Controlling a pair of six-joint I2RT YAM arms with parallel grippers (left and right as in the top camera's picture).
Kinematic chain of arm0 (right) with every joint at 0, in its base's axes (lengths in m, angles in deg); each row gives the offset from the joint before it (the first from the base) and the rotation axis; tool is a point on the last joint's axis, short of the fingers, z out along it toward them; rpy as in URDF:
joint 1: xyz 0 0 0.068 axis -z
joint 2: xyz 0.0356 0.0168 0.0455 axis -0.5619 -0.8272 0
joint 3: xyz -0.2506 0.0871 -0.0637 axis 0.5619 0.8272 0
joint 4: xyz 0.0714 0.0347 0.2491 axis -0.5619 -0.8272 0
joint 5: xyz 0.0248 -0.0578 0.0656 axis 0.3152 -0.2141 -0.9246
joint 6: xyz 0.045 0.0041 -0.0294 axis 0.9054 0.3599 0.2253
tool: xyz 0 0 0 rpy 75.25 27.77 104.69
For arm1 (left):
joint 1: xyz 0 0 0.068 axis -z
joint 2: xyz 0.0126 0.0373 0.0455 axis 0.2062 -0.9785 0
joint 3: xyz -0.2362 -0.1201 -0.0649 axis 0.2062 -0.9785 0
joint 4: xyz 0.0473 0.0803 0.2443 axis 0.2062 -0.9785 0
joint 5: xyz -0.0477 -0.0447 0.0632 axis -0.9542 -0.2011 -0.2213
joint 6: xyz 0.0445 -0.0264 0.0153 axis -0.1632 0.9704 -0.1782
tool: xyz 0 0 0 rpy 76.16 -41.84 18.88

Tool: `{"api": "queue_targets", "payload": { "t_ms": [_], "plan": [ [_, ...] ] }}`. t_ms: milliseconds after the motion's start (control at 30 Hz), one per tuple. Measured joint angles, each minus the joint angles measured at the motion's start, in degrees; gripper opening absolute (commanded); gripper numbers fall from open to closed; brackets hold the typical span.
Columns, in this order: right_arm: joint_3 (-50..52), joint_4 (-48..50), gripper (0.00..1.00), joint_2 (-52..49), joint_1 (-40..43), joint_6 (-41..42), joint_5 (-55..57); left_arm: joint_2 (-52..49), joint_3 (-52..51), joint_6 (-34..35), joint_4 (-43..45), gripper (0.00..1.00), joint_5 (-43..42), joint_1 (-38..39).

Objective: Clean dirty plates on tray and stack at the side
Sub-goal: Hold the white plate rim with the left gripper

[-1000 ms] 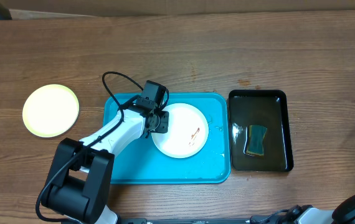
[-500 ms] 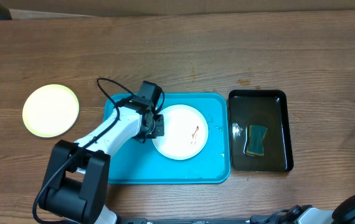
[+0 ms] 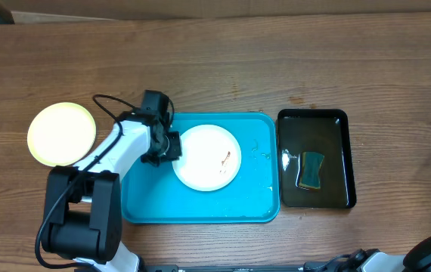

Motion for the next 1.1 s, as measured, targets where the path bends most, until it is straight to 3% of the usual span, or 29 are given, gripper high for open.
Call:
{"api": "queue_targets", "payload": {
  "t_ms": [400,567,633,833,867,933,1000,1100],
  "plan": [
    [0.0,2.99,1.0,0.0,0.0,0.0,-0.02,-0.2,-0.33,-2.4,0.94,0.14,0.09,2.4],
    [0.0,4.55,1.0,0.0,0.0,0.02,-0.02,-0.2,-0.96,-2.4,1.68,0.12,0.24,2.4],
    [0.0,4.55,1.0,0.0,0.0,0.02,-0.02,-0.2,-1.03,-2.4,1.7,0.05,0.04,2.4],
    [-0.02,3.65,1.0,0.0,0.0,0.37,-1.68,-0.17,-1.11,-2.6,1.68,0.04,-2.78,2.4],
    [-0.07,1.66,1.0,0.0,0.0,0.44,-2.91,-0.17,-1.14,-2.62,1.68,0.07,-3.08,2.4],
    [-0.31,-4.83,1.0,0.0,0.04,0.98,-6.49,-0.17,-1.29,-2.64,1.68,0.22,-4.2,2.4],
    [-0.26,-8.81,1.0,-0.02,-0.15,1.53,-10.16,-0.2,-1.7,-3.17,1.55,0.45,-4.92,2.4],
    [-0.28,-11.37,1.0,-0.02,-2.47,0.07,-12.28,-0.07,-1.75,-3.28,1.57,0.47,-5.95,2.51]
  ]
}}
